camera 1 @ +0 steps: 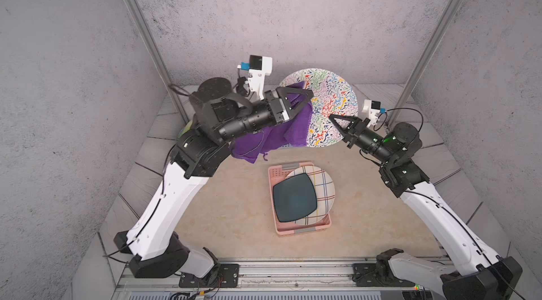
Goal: Wipe the wet plate dry
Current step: Wipe the plate with towel.
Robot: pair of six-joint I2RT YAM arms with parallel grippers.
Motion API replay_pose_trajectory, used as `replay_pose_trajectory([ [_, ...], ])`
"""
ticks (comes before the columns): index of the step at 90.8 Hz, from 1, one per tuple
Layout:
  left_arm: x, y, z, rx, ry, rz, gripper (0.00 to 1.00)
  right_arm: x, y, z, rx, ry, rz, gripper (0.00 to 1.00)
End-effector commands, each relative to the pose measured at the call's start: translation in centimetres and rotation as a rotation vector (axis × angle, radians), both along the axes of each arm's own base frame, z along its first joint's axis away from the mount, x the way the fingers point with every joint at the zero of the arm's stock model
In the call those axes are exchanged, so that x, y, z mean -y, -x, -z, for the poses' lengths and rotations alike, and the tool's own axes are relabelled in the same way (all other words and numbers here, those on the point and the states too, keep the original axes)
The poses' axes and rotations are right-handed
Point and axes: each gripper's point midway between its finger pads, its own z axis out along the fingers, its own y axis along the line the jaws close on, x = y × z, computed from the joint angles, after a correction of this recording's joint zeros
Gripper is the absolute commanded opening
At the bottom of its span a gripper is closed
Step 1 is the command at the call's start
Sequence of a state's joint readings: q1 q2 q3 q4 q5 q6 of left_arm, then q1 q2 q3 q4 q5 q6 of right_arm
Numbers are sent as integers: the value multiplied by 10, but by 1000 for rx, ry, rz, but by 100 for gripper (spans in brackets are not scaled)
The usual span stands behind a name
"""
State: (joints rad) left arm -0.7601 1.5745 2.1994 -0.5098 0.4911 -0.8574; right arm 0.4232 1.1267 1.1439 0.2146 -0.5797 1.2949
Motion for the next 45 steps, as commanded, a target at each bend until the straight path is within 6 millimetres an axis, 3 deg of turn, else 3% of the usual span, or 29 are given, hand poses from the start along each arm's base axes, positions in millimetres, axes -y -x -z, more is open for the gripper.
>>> replay_pose_trajectory([
  [1,17,-8,38,37,-183,53,0,-17,37,-14,118,31,-104,0],
  [15,20,-30,76,92,-385,-11,0,-17,41,-17,106,-4,-86,0],
  [29,5,-43,121,83,-554,-98,0,0,42,-47,166,-51,0,0],
  [35,-11,-55,119,59,-535,-168,0,-7,49,-53,200,-17,-52,0],
  [45,-31,-73,92,40,-427,-236,0,-29,70,-34,192,63,-187,0],
])
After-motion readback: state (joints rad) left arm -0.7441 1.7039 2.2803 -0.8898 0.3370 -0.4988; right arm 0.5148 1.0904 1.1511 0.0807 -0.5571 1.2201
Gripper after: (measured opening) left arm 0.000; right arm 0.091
